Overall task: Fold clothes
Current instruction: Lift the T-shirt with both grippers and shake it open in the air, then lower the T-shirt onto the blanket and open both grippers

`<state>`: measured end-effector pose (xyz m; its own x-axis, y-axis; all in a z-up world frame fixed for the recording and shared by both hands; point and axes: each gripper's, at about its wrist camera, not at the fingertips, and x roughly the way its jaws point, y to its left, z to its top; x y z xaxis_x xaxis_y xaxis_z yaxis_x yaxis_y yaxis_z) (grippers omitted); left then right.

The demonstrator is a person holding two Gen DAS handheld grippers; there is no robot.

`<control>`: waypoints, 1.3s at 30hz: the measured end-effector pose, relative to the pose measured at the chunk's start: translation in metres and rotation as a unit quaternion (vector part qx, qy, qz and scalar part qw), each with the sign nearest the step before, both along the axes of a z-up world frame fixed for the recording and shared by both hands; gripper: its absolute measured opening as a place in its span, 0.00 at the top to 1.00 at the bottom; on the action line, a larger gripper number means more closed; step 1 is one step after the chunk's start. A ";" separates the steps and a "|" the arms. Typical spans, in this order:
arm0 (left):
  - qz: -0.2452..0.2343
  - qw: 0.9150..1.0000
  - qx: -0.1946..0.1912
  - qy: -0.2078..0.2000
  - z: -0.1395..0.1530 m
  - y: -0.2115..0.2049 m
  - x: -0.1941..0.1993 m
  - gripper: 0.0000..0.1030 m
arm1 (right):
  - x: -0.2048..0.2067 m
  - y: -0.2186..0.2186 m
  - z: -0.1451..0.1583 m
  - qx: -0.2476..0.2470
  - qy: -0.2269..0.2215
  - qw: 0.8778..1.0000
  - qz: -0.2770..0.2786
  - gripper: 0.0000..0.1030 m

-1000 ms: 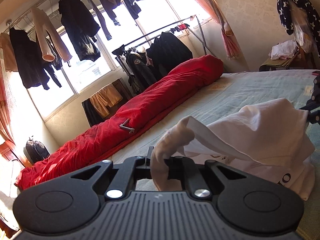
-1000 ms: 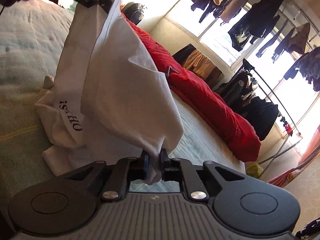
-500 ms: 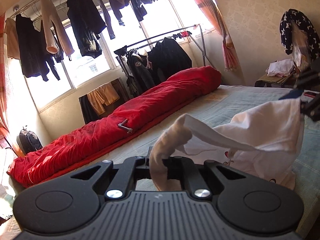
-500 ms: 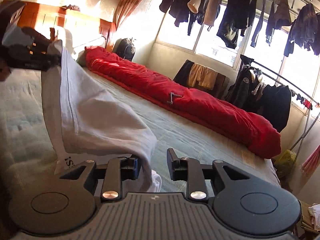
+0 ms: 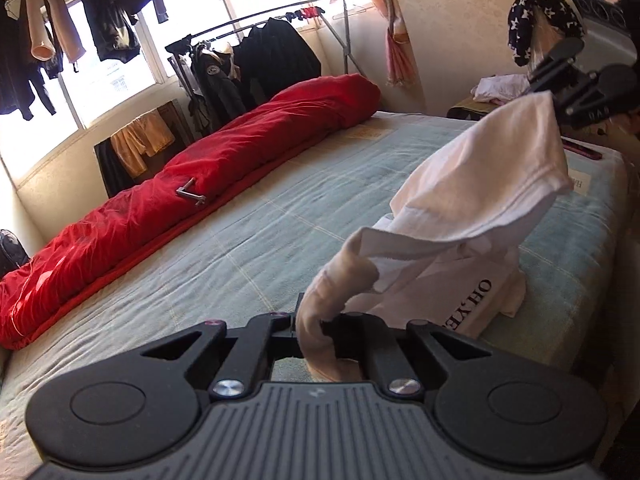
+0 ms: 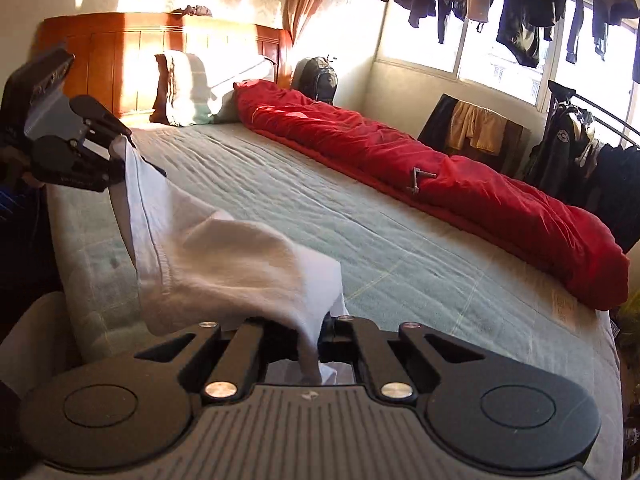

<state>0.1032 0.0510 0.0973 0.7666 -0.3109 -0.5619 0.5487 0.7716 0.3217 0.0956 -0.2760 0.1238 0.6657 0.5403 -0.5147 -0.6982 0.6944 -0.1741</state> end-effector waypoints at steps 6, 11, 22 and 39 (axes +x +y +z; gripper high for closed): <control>-0.005 0.999 -0.017 -0.029 0.042 0.002 -0.009 0.96 | -0.014 -0.008 0.060 -0.008 -0.030 1.000 0.007 0.96; -0.009 0.998 -0.012 -0.067 0.092 0.003 -0.021 0.96 | -0.021 -0.012 0.096 -0.007 -0.053 0.999 0.012 0.96; -0.011 0.982 -0.052 -0.181 0.184 -0.001 -0.032 0.96 | -0.019 -0.036 0.182 0.086 -0.130 0.988 -0.006 0.96; 0.009 0.997 -0.029 0.073 0.011 -0.010 0.131 0.96 | 0.146 -0.029 0.003 0.055 0.121 0.985 -0.109 0.95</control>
